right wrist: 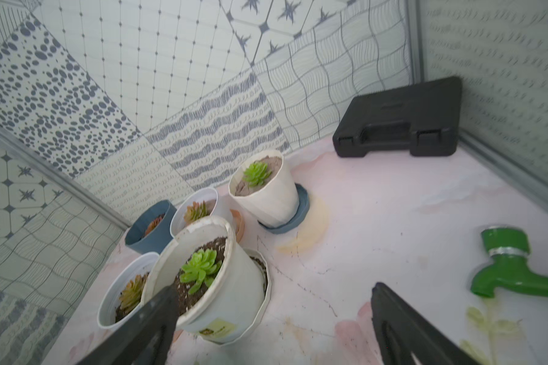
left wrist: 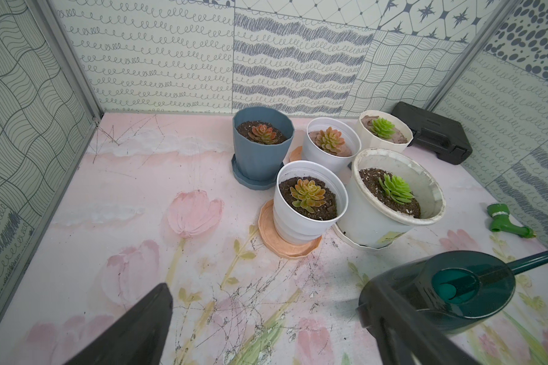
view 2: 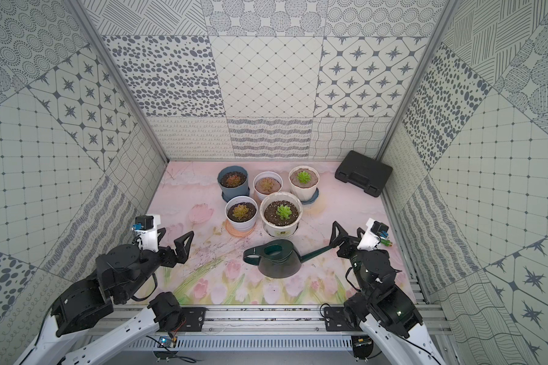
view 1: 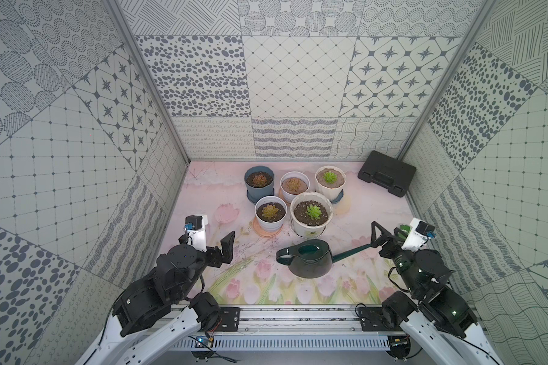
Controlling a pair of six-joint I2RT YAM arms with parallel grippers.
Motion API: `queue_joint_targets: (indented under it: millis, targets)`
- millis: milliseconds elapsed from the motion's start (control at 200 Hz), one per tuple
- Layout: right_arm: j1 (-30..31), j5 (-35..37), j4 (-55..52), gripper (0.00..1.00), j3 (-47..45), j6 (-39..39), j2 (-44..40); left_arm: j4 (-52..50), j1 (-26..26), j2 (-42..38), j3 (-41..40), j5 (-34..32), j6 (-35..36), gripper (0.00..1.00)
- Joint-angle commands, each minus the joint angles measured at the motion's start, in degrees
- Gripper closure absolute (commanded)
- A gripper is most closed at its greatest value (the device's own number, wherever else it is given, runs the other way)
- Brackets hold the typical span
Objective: Water the succulent around the soil edge
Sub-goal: Place the watering can at the center of the board, then reset both arms
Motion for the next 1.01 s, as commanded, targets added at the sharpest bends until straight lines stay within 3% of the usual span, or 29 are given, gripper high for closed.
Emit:
queue_joint_targets:
  millis: [0, 135, 245, 355, 470, 550, 635, 740, 830, 850, 875, 1001]
  targets:
    - [-0.2, 13.6, -1.7, 0.03, 5.8, -9.3, 6.3, 8.1, 0.3, 4.0, 1.5, -2.3, -1.9, 0.01]
    - [-2.8, 20.3, 17.5, 0.03, 4.5, -26.2, 16.8, 24.1, 0.4, 9.2, -2.3, -10.5, 6.1, 0.0]
    - [-13.1, 7.1, 24.9, 0.03, 6.0, -27.3, 27.4, 34.5, 3.1, 16.4, -3.2, -15.2, 13.2, 0.0]
    - [-24.0, 1.8, 28.5, 0.03, 7.9, -22.8, 38.8, 40.1, 12.0, 24.3, -2.7, -9.6, 16.6, 0.0]
    - [-32.8, -0.5, 30.1, 0.03, 7.9, -17.4, 46.2, 44.1, 25.5, 32.9, -4.3, 3.3, 15.9, 0.01]
    - [-35.7, -4.7, 32.4, 0.03, 5.4, -15.1, 49.8, 45.5, 33.8, 39.9, -5.8, 6.8, 12.8, 0.0]
    - [-35.9, -6.5, 36.2, 0.03, 1.0, -14.8, 52.7, 48.1, 39.4, 48.3, -9.0, 9.8, 8.0, 0.01]
    - [-35.9, -8.7, 46.7, 0.03, -7.4, -13.0, 56.5, 52.6, 40.5, 56.7, -11.8, 12.5, 4.7, 0.0]
    - [-35.9, -9.7, 57.6, 0.03, -12.8, -12.4, 60.6, 63.5, 40.3, 61.6, -17.7, 9.8, 3.7, 0.01]
    - [-35.9, -10.3, 56.3, 0.03, -12.2, -12.3, 60.5, 60.5, 40.2, 61.2, -16.7, 9.4, 1.6, 0.01]
    - [-35.8, -11.5, 55.4, 0.03, -11.7, -13.2, 60.2, 64.6, 39.7, 61.3, -17.9, 8.9, 3.2, 0.01]
    - [-34.9, -14.0, 72.8, 0.03, -16.0, -14.2, 65.6, 84.1, 37.1, 63.4, -24.1, 11.2, 13.3, 0.01]
